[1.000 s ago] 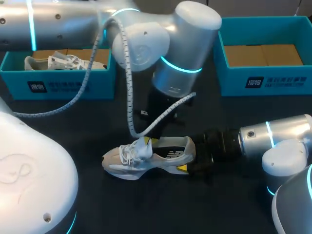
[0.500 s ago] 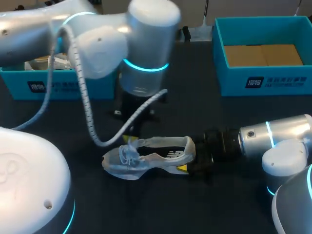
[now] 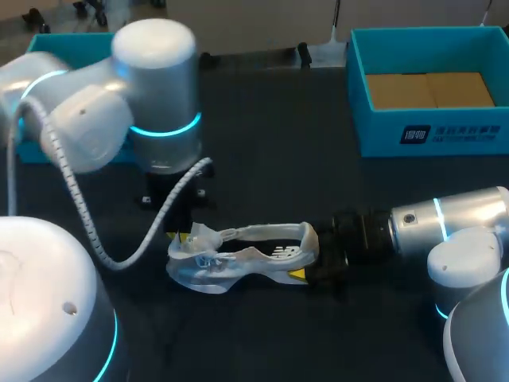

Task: Take the shoe out of the shoebox, open the shoe tongue, remove and reinsert the insole, then place the shoe into the shoebox

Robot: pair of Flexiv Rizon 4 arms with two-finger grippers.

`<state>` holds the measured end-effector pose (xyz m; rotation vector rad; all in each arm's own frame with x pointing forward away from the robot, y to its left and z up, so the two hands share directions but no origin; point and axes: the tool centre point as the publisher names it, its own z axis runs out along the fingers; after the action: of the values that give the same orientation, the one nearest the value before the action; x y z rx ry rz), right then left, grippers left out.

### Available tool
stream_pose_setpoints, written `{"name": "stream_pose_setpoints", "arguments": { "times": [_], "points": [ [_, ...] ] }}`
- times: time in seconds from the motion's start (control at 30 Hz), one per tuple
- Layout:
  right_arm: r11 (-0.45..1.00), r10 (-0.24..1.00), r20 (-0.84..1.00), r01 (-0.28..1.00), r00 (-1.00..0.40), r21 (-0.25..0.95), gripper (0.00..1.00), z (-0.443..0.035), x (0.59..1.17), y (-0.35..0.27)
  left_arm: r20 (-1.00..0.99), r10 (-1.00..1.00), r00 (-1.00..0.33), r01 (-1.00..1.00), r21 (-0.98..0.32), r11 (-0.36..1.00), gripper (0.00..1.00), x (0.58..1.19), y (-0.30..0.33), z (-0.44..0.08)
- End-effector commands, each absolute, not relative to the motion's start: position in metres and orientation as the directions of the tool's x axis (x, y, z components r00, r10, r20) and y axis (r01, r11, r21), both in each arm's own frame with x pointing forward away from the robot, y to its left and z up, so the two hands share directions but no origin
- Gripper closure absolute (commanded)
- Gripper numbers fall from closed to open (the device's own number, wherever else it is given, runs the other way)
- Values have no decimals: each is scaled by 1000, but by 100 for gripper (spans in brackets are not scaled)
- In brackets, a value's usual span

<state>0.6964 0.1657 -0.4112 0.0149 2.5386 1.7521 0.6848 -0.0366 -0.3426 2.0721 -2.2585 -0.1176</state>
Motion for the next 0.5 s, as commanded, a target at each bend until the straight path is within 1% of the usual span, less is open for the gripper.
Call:
{"name": "stream_pose_setpoints", "arguments": {
  "times": [0.03,0.07,0.1,0.13,0.23,0.27,0.3,0.33,0.37,0.4,0.5],
  "points": [
    [361,40,-41,-24,-998,932,100,-410,696,166,413,-910,-33,-989,117,89,100,688,-31,-358],
    [361,40,-41,-24,-998,932,100,-410,696,166,412,-910,-32,-989,118,88,100,688,-30,-359],
    [361,40,-41,-24,-998,932,100,-410,696,166,413,-910,-31,-988,122,90,89,688,-30,-361],
    [361,40,-41,-24,-998,932,100,-410,696,166,416,-909,-33,-987,131,95,84,688,-29,-362],
    [361,40,-41,-24,-998,932,100,-410,696,166,408,-912,-37,-986,136,101,72,685,-27,-364],
    [361,40,-41,-24,-998,932,100,-410,696,166,404,-914,-41,-985,136,104,67,683,-26,-364],
    [361,40,-41,-24,-998,932,100,-410,696,166,397,-917,-42,-985,139,106,64,681,-24,-364],
    [361,40,-41,-24,-998,932,100,-410,696,166,368,-928,-59,-986,126,113,57,676,-21,-360],
    [361,40,-41,-24,-998,932,100,-410,696,166,358,-931,-68,-986,118,117,53,674,-19,-357],
    [361,40,-41,-24,-998,932,100,-410,696,166,343,-935,-85,-986,104,128,46,671,-16,-349],
    [361,40,-41,-24,-998,932,100,-410,696,166,319,-939,-126,-987,58,152,34,663,-12,-328]
  ]
}}
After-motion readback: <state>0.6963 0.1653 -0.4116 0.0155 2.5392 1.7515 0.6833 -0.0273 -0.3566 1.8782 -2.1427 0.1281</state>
